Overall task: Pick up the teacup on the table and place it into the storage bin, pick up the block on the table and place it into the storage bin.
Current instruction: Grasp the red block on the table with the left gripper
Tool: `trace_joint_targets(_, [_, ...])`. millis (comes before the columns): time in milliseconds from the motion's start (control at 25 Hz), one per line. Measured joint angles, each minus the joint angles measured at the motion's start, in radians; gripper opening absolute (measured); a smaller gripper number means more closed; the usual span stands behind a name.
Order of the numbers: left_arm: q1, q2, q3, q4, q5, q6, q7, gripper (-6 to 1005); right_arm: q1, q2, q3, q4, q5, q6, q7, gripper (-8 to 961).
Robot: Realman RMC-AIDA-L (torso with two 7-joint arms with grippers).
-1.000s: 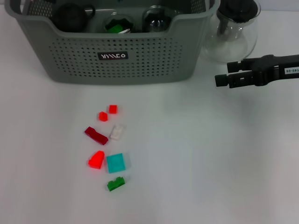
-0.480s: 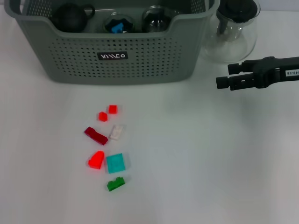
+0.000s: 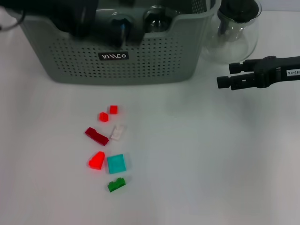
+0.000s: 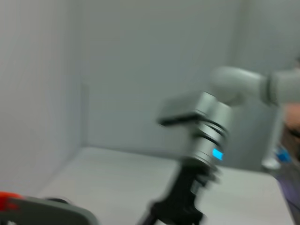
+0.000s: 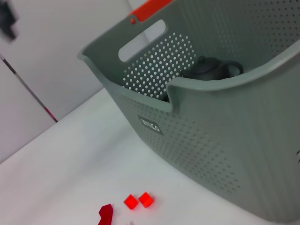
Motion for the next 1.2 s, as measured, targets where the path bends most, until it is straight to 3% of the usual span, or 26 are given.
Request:
trace_joint_targets(200, [0.096,-0.02,0.096,0.08,0.042,0.038,0.038,830,0.003,0.0,0.0,0.0,0.006,0.004,0.001,941])
trace_joint_targets(320, [0.136,-0.042,0.161,0.11,0.167,0.041,0.079,825,0.007,-0.001,0.0,0.0,0.007,0.004,0.009,942])
trace_joint_targets(760, [0.148,-0.115,0.503,0.158,0.623,-0.056,0.122,807,0.001,0.005,0.0,0.004,0.007,0.008,0.027,942])
trace_joint_targets(1200, [0.166,-0.124,0.778,0.151,0.77,-0.18,0.091,789,-0.002,0.006,0.008,0.014,0.007,0.01,0.031,942])
